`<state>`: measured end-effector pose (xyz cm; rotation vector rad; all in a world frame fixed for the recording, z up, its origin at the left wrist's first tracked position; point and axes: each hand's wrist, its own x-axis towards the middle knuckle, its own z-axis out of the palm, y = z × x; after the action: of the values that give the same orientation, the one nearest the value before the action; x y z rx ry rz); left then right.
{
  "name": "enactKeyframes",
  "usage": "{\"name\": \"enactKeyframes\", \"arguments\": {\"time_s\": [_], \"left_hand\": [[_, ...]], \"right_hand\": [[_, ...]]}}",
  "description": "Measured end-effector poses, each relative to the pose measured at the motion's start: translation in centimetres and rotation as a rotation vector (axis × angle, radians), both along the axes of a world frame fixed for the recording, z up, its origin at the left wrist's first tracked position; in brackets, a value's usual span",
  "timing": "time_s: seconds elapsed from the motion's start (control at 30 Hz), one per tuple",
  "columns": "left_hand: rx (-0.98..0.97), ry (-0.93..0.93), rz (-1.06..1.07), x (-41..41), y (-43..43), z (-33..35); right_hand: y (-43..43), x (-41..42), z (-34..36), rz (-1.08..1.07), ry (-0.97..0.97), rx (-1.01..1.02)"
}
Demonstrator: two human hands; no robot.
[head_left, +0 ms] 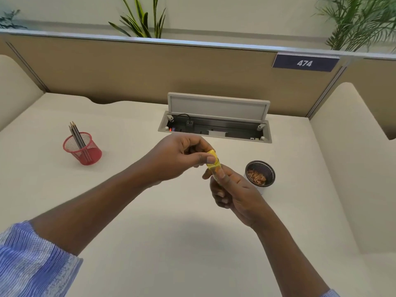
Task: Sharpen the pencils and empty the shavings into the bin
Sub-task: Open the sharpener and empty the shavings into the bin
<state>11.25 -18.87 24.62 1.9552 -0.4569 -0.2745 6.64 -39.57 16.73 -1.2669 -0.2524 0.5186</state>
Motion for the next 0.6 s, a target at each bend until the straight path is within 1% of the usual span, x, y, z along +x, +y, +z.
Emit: {"name": "enactKeyframes", "arguments": {"time_s": [0.23,0.3,0.47,0.6], "left_hand": [[0.026,0.062,0.050,1.9,-4.7,-0.3],[0.025,0.105,0.064,2.5,-6.4,-0.5],[-0.009,0.320,0.156,4.4,-10.6,-1.2],[-0.041,0.481,0.214,5.6,-13.4,-2.0]], "right_hand": [[-3.1,0.8,-0.5,-0.152,-0.053,-0.089],[-4.3,1.0,-0.6,-0.211,-0.065,-0.128],[-7.2,1.4,-0.7,-0.407,-0.059,-0.244],[-9.3,1.7,-1.6,-0.532,-0.114,-0.378]]}}
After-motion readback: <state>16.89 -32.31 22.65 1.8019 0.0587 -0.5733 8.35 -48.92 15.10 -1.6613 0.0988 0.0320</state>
